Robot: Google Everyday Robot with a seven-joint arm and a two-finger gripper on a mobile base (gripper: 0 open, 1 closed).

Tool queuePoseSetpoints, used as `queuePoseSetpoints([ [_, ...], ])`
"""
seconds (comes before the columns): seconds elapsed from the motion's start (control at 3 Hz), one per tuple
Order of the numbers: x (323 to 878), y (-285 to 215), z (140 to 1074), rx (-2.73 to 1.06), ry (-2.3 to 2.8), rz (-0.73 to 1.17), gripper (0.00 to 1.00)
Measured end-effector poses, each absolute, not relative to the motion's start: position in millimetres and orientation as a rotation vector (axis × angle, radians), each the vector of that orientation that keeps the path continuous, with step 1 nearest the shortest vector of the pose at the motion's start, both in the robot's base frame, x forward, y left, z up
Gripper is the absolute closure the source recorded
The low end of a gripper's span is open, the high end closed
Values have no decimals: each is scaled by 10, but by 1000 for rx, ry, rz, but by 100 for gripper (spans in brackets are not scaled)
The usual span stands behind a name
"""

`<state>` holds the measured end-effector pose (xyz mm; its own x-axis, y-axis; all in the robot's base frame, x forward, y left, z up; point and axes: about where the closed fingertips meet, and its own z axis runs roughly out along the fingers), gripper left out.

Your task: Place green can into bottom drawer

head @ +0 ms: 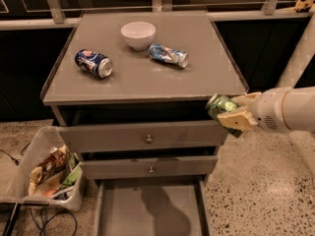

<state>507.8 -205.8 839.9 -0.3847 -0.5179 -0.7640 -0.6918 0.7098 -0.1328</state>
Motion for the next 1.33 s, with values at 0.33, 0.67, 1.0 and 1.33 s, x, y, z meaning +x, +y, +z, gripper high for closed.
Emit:
queuePoseSetpoints([
  [0.33,4952,-1576,7891,-1028,2080,420,100],
  [0.67,4679,-1064,7304,-1121,2065,618,100],
  [1.0,4428,-726,6867,-1179,2004,737,100],
  [1.33,4330,-534,6406,-1202,1964,733,100],
])
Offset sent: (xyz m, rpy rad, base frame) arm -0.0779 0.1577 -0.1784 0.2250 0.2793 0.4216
